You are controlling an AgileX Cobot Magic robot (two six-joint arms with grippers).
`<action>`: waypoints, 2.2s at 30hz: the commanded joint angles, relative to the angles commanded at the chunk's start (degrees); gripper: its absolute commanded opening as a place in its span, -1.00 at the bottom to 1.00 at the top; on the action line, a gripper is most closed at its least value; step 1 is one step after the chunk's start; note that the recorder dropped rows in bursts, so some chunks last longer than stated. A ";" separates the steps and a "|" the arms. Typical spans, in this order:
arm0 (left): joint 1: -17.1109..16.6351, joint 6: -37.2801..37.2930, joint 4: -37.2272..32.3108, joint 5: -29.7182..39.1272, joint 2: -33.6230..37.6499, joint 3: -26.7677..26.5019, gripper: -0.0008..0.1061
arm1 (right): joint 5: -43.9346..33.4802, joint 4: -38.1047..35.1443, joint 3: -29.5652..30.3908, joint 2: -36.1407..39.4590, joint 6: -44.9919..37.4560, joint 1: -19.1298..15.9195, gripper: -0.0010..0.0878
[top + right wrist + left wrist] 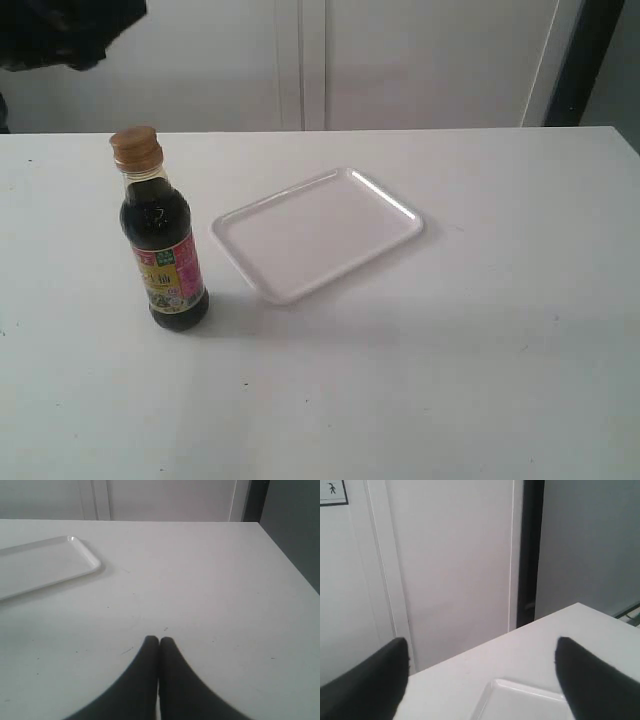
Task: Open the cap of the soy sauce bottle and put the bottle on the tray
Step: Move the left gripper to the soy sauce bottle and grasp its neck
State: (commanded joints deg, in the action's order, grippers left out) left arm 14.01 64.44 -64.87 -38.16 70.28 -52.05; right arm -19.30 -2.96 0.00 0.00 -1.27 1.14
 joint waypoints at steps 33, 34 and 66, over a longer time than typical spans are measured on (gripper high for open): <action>0.00 -10.11 8.07 -6.44 2.81 12.03 0.75 | 0.00 -0.13 0.00 0.00 0.00 0.00 -0.98; 0.00 -11.15 9.31 -6.97 2.94 12.65 0.75 | 0.00 -0.13 0.00 0.00 0.00 0.00 -0.98; 0.00 -25.76 22.60 -17.67 16.05 18.71 0.75 | 0.00 -0.13 0.00 0.00 0.00 0.00 -0.98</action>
State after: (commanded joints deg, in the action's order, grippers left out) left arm 14.01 38.69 -42.27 -55.83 86.33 -33.35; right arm -19.30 -3.09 0.00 0.00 -1.27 1.14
